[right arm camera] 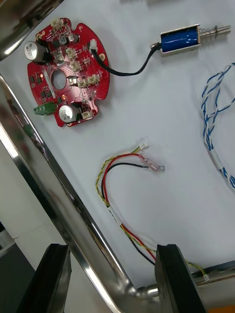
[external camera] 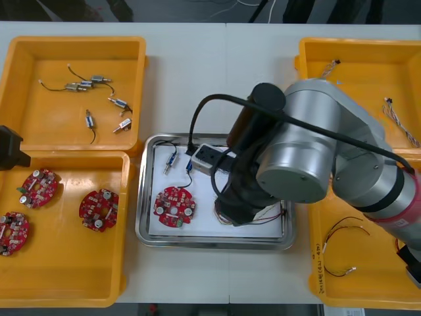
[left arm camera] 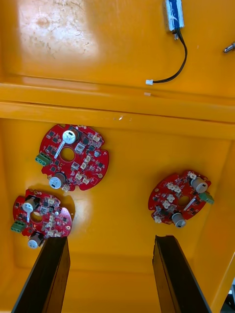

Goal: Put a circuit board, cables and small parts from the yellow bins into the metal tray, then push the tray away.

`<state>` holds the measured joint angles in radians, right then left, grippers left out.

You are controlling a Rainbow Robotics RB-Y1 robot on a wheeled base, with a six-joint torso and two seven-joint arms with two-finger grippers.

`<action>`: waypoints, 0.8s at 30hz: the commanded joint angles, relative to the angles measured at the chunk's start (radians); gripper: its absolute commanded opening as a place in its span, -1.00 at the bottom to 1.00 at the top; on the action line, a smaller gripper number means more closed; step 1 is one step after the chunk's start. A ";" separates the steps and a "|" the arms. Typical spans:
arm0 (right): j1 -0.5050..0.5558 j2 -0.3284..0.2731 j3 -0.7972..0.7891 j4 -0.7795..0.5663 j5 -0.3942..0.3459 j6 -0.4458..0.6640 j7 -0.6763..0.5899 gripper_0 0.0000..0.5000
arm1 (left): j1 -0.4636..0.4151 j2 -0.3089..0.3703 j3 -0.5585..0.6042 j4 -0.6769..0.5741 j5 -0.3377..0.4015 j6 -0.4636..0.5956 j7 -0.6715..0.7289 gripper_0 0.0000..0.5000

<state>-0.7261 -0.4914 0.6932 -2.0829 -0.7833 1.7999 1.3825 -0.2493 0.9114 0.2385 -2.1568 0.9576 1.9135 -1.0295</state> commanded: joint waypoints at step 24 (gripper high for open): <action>-0.159 0.100 0.370 0.078 0.088 -0.068 0.033 1.00 | 0.032 0.037 0.030 -0.041 0.009 0.006 -0.103 1.00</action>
<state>-0.8499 -0.4082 1.0263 -1.9927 -0.7070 1.7407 1.3832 -0.2332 0.9114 0.2387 -2.1687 0.9581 1.9135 -1.0296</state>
